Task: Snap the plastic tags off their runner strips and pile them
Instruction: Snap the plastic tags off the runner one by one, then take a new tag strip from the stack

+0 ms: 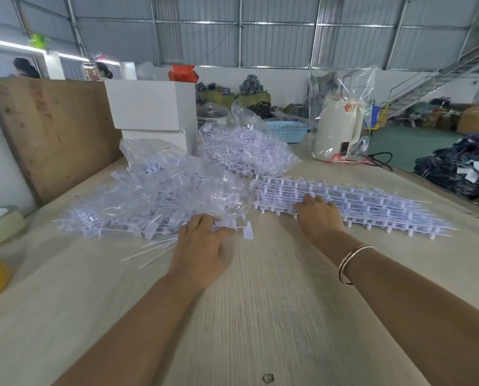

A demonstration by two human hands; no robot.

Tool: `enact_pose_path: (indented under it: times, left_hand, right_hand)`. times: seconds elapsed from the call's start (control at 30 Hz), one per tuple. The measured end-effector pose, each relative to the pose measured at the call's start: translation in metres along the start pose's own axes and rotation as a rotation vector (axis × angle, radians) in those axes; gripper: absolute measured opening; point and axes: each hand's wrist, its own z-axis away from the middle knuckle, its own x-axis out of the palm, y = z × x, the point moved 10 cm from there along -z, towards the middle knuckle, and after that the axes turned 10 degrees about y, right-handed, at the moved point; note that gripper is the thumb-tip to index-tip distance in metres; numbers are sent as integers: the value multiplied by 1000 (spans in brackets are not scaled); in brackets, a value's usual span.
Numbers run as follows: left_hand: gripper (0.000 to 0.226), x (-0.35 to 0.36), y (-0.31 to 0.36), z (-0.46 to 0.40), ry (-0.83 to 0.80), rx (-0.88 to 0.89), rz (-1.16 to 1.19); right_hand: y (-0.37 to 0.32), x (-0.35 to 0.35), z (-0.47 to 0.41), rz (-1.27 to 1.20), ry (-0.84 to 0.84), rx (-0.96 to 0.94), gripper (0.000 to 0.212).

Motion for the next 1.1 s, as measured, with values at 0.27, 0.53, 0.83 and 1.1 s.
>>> enact_pose_path:
  times: [0.27, 0.53, 0.83, 1.1]
  left_hand:
    - [26, 23, 72, -2, -293, -89, 761]
    - [24, 91, 119, -26, -396, -1083, 1565]
    - [22, 92, 116, -35, -186, -1321, 1608]
    - [26, 76, 115, -5, -19, -1266, 1509]
  right_hand:
    - [5, 0, -7, 32, 14, -59, 37]
    - [-14, -42, 2, -261, 116, -206, 19]
    - [43, -41, 2, -959, -61, 116, 29]
    - [35, 2, 7, -836, -358, 156, 47]
